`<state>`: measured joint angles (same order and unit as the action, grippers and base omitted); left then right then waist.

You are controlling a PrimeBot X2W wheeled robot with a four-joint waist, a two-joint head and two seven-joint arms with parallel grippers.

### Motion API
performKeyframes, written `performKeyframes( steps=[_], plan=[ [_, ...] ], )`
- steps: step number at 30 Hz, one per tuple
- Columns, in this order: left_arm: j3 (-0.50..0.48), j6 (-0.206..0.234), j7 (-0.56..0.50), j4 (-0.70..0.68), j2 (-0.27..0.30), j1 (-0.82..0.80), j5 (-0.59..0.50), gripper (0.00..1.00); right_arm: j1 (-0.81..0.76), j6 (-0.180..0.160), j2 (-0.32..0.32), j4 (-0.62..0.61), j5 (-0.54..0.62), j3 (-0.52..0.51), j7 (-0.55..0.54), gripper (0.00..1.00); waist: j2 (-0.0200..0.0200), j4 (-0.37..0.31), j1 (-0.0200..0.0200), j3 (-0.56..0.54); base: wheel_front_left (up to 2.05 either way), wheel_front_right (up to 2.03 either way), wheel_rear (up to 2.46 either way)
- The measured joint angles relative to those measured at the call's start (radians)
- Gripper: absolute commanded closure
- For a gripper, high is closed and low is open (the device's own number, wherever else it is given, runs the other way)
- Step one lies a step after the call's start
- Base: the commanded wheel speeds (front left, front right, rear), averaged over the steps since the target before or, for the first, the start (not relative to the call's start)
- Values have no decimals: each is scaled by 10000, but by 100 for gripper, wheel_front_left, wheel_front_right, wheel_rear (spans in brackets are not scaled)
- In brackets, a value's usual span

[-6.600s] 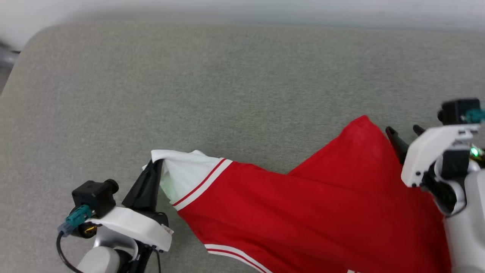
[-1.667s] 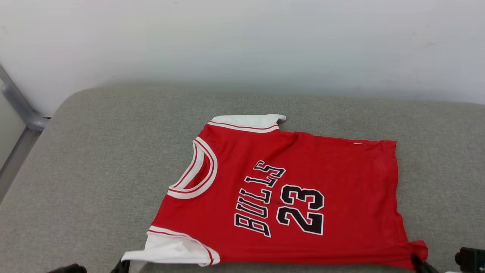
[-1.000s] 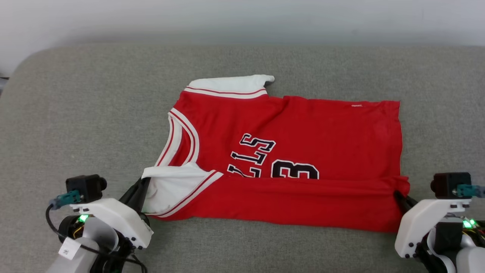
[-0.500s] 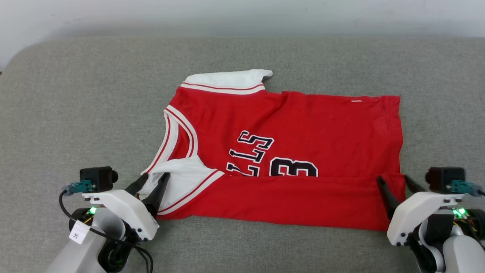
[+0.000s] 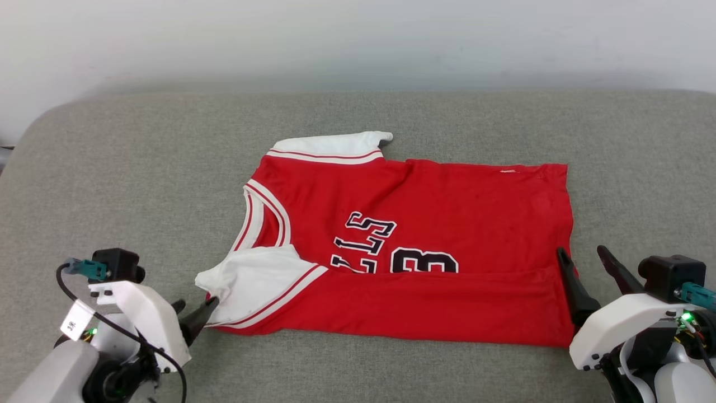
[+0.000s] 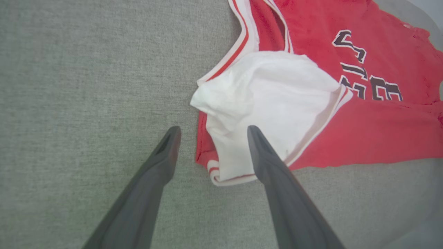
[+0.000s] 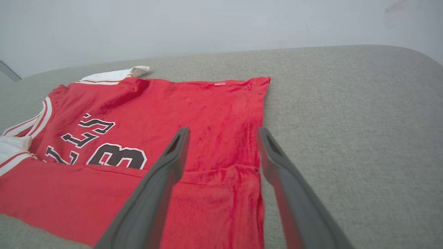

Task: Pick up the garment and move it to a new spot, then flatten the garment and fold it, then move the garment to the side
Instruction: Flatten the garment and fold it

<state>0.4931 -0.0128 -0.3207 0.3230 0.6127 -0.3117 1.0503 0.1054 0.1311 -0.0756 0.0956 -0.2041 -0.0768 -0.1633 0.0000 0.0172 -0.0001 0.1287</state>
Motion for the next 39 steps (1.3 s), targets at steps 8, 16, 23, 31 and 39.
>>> performKeyframes(
  steps=[8,16,23,31,39],
  plan=[
    [-33,681,-1985,-704,495,310,997,0,-89,0,173,-414,23,31,-128,0,0,-273,0,515,0,0,0],
    [52,711,-2642,-702,520,191,1325,100,-81,0,219,-351,-61,-261,-203,0,0,-615,0,1027,0,0,0],
    [150,569,-2230,-859,407,192,1049,100,-85,0,234,-270,-123,-915,-1342,0,0,-586,0,877,0,0,0],
    [75,755,-1689,-1873,646,255,587,100,-90,0,-90,-238,-224,-907,-4303,0,0,-263,0,624,0,0,0],
    [77,878,-1687,-2560,683,199,453,100,403,0,-251,291,-652,-330,-5756,0,0,-14,0,1038,0,0,0]
  ],
)
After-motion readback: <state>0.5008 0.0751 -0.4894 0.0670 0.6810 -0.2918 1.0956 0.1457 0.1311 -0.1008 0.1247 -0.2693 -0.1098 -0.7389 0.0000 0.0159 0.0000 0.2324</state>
